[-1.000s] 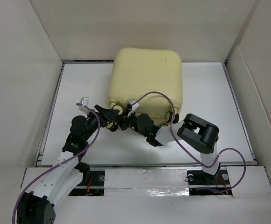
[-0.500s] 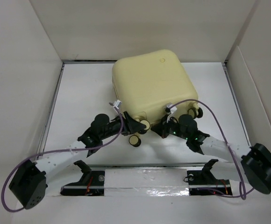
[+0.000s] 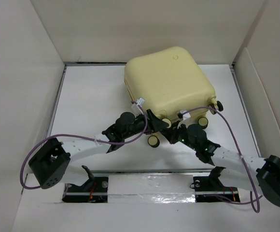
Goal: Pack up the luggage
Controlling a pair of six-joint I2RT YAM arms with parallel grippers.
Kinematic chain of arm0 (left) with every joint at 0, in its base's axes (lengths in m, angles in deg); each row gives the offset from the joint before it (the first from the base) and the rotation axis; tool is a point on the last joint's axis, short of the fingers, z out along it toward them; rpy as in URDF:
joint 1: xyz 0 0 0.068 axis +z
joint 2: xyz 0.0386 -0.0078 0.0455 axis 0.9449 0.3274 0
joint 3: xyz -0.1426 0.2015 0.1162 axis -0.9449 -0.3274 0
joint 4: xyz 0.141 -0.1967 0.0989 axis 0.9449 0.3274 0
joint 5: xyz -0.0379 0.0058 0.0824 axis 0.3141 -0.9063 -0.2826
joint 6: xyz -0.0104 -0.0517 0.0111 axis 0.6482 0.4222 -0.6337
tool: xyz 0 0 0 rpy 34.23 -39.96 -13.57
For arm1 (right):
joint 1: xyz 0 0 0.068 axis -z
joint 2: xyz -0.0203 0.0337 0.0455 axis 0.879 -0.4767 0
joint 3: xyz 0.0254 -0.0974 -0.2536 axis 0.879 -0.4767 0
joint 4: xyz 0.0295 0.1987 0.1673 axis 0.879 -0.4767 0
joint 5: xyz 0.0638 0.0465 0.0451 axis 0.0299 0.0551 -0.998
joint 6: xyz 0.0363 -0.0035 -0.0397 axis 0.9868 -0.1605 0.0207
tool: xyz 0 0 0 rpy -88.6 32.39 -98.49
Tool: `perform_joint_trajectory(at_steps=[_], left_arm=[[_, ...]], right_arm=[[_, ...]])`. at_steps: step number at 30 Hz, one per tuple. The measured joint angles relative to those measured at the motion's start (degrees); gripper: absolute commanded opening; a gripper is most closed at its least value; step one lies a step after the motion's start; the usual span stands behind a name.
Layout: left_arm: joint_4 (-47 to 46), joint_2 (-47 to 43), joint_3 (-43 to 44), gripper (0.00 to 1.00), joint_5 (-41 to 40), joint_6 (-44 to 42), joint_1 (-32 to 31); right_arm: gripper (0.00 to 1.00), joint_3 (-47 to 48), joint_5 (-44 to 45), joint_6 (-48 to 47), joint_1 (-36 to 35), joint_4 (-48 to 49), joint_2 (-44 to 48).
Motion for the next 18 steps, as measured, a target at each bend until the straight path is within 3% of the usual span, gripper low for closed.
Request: perform_joint_trajectory(at_steps=[6,11,12,13,14,15,16,17,18], left_arm=[[0.07,2.43,2.21,0.00,-0.28,-0.83,1.46],[-1.49,4.04,2.71,0.00,-4.39,-0.50,2.10],[-2.29,4.39,2.71,0.00,-5.57,-0.48,2.12],[-2.93,4.59,2.71,0.06,-6.60,-0.50,2.14],[-3.17,4.59,2.69,0.23,-7.26,-0.57,2.16],[-3.34,4.31,2.54,0.33,-7.56,-0.59,2.19],[-3.37,3.61,2.12,0.42,-7.74,-0.52,2.19],[-3.04,2.71,1.53,0.54,-8.07,-0.90,2.03],[-2.05,1.55,0.72,0.58,-8.46,-1.49,1.60]], right_arm=[[0.00,0.22,10.25,4.98,-4.57,5.79,-5.20],[0.00,1.09,13.90,7.56,-6.45,18.97,-15.87],[0.04,1.55,14.67,7.91,-6.86,21.79,-18.23],[0.12,1.95,15.23,8.11,-7.19,23.17,-19.43],[0.29,2.25,15.78,8.15,-7.56,23.54,-19.82],[0.29,2.47,16.63,8.46,-8.09,23.37,-19.65],[0.44,2.47,16.15,8.20,-8.83,21.97,-18.71],[0.48,2.80,15.47,8.02,-10.29,21.05,-17.53],[0.58,3.21,15.15,7.87,-11.76,20.15,-16.13]])
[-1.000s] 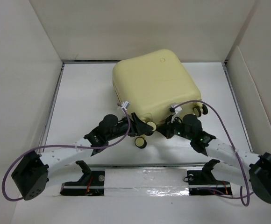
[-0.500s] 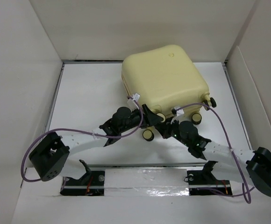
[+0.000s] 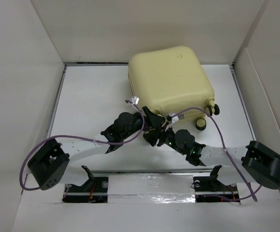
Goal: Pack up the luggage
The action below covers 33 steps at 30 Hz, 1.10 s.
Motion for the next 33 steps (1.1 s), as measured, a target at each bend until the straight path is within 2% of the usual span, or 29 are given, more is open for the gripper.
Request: perform_joint_trajectory(at_steps=[2,5,7,9,10,11,12,13,14,15,19,21,22,23,25,29,33], left_arm=[[2.71,-4.39,-1.64,0.67,-0.81,-2.32,-0.68],[11.02,-14.25,-3.26,0.69,-1.55,-7.19,-2.05],[15.98,-20.55,-3.67,0.62,-3.63,-10.45,-2.86],[16.57,-26.23,-3.69,0.46,-6.84,-12.52,-2.84],[16.61,-29.07,-3.82,0.38,-8.50,-13.38,-2.84],[16.59,-31.67,-4.35,0.23,-10.10,-13.90,-2.84],[16.48,-33.38,-5.16,0.17,-11.37,-14.12,-2.84],[16.11,-35.10,-6.67,0.12,-12.55,-14.64,-2.84],[15.69,-36.61,-8.44,0.03,-13.53,-14.73,-2.84],[15.30,-37.11,-10.25,0.00,-14.19,-14.69,-2.97],[14.95,-31.93,-16.02,0.00,-15.76,-14.97,-5.38],[14.93,-26.51,-16.28,0.00,-16.61,-15.45,-7.69],[14.64,-24.41,-16.24,0.03,-16.81,-15.82,-8.63],[14.47,-22.91,-16.15,0.09,-16.81,-16.26,-9.38],[13.94,-21.44,-15.65,0.09,-16.68,-17.09,-10.01],[12.35,-21.90,-13.29,0.10,-16.65,-18.40,-10.01],[12.13,-24.74,-12.11,0.14,-16.50,-19.12,-10.01]], right_arm=[[0.65,0.42,-0.46,-0.20,-2.54,-3.02,4.26],[0.71,0.31,0.37,-0.35,-2.95,-7.13,9.64],[0.71,0.07,0.74,-0.33,-2.89,-10.19,12.13],[0.71,-0.31,1.03,-0.68,-2.97,-14.45,14.73],[0.64,-0.39,1.20,-0.79,-2.97,-16.90,16.28],[0.56,-0.48,1.53,-1.14,-2.97,-19.23,17.92],[0.49,-0.59,1.81,-1.25,-2.97,-21.38,19.76],[0.19,-0.83,2.27,-1.62,-2.95,-23.34,21.77],[0.03,-0.98,2.60,-2.16,-2.95,-25.31,23.85],[0.00,-1.01,2.89,-2.38,-2.95,-26.91,25.64],[0.02,-0.83,4.20,-3.69,-2.80,-32.33,30.25],[0.14,-0.52,4.72,-4.13,-2.49,-33.92,30.03],[0.27,-0.48,4.92,-4.13,-2.47,-34.23,29.46],[0.32,-0.48,5.05,-3.91,-2.43,-34.16,28.59],[0.41,-0.98,5.40,-3.89,-2.19,-31.50,26.01],[0.47,-3.98,6.73,-4.31,-2.19,-21.73,19.15],[0.48,-4.02,9.60,-5.81,-2.16,-14.05,11.04]])
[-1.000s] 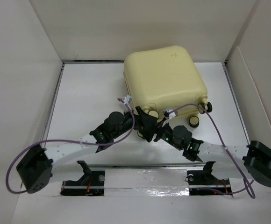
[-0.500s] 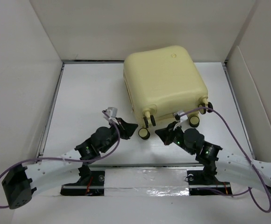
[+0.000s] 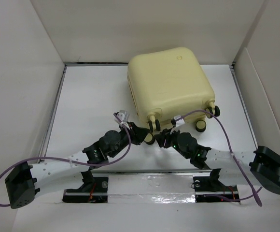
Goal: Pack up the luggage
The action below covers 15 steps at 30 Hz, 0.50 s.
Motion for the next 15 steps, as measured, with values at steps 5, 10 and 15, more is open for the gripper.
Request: perform_joint_trajectory(at_steps=[5,10,15], left_arm=[[0.94,-2.32,0.02,0.23,0.61,-0.31,0.00],[3.06,-2.16,0.63,0.28,2.19,-0.42,0.00],[4.22,0.15,2.80,0.28,4.28,-0.85,0.00]], right_arm=[[0.51,1.95,2.45,-1.55,0.37,5.60,-6.64],[0.51,3.02,3.28,-2.69,0.85,7.74,-10.47],[0.49,3.02,1.33,-4.55,2.40,12.70,-14.64]])
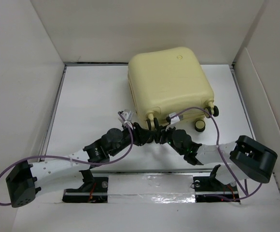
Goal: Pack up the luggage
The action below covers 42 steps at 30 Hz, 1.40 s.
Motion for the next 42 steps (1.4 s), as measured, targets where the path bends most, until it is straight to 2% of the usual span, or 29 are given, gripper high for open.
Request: perform_joint_trajectory(at_steps=[10,13,16,23,25,27,29,30,32,42], left_arm=[[0.02,0.44,0.20,0.28,0.83,-0.33,1.20],[-0.04,0.44,0.20,0.28,1.09,-0.37,2.14],[-0.11,0.50,0.20,0.28,1.40,-0.48,3.10],[-0.11,0.74,0.20,0.32,2.97,-0.90,6.43],[-0.11,0.74,0.20,0.37,3.37,-0.94,7.61],[-0.13,0.79,0.20,0.41,3.58,-1.07,8.09],[-0.15,0.94,0.20,0.48,4.13,-1.25,8.09],[-0.22,1.14,0.20,0.49,4.42,-1.29,8.09],[-0.28,1.57,0.20,0.50,4.81,-1.36,8.09],[-0.61,2.29,0.20,0.48,5.64,-1.38,8.09]], right_arm=[[0.44,-1.84,-0.55,-2.14,1.18,14.47,-4.50],[0.39,-2.95,-0.13,-2.34,1.36,19.74,-7.13],[0.29,-2.97,-0.61,-2.23,2.05,22.99,-10.60],[0.13,-3.06,-0.61,-1.44,3.45,25.86,-16.20],[0.13,-3.19,-0.63,-1.29,3.45,26.38,-16.33],[0.18,-3.19,-0.63,-1.27,3.45,26.51,-16.31],[0.26,-3.19,-0.79,-1.31,3.48,26.60,-16.17],[0.35,-3.21,-1.05,-1.42,3.54,26.53,-15.87],[0.42,-3.34,-1.95,-1.46,3.52,26.58,-14.84],[0.42,-3.87,-4.28,-3.23,3.21,27.26,-13.62]])
